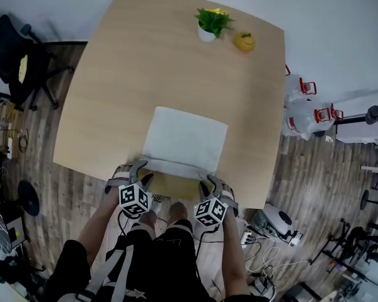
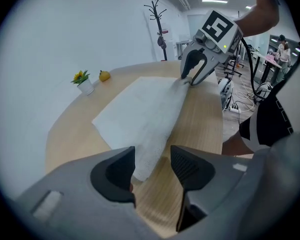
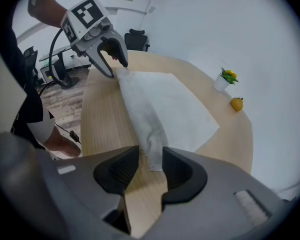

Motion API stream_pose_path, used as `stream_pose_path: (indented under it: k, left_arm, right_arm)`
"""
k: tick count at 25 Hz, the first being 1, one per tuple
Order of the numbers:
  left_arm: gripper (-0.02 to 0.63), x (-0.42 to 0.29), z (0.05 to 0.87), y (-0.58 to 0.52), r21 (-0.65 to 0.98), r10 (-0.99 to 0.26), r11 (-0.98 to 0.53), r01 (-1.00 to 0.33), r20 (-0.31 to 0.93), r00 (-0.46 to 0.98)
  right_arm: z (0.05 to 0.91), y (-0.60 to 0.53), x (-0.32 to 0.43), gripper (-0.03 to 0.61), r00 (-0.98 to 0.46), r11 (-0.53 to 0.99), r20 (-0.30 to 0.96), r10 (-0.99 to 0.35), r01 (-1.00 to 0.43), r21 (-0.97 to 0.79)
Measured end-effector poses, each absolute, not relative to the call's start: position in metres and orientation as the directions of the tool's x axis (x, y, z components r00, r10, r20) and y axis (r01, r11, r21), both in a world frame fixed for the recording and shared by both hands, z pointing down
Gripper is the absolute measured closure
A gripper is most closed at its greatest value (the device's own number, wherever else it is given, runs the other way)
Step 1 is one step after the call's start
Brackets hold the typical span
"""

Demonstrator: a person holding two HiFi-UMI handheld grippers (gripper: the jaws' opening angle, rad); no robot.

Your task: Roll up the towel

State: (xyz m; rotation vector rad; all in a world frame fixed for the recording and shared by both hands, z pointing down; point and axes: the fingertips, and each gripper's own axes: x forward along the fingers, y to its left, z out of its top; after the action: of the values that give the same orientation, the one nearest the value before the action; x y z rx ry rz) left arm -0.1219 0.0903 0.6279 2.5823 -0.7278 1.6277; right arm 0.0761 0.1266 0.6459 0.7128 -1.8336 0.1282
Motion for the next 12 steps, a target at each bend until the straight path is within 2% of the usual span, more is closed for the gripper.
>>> stream_pose_path:
  k: [3,9,11,12]
  left_arm:
    - [0.387,-0.123,0.635,0.091,-0.216,-0.344,-0.909,-0.357,0.873,0.346]
    - [0.472,-0.125,0.644,0.093,-0.184,-0.295,-0.929,-0.322,0.893,0.340]
    - [0.554,-0.126,0.644,0.092,-0.199,-0.306,-0.927,-0.318,0.891,0.335]
    - [0.568,-0.126,0.645,0.091,-0.207,-0.312,-0.926,-0.315,0.890,0.334]
  right_arm:
    - [0.651,0.128,0.076,0.439,-0.218,0.836,0.905,-0.365,-0.504,0.216]
    - [0.653,0.130,0.075,0.473,-0.256,0.860,0.927,-0.275,-0.496,0.119]
    - [0.653,0.127,0.077,0.518,-0.253,0.857,0.926,-0.280,-0.501,0.123]
    - [0.653,0.126,0.077,0.520,-0.254,0.856,0.925,-0.283,-0.503,0.123]
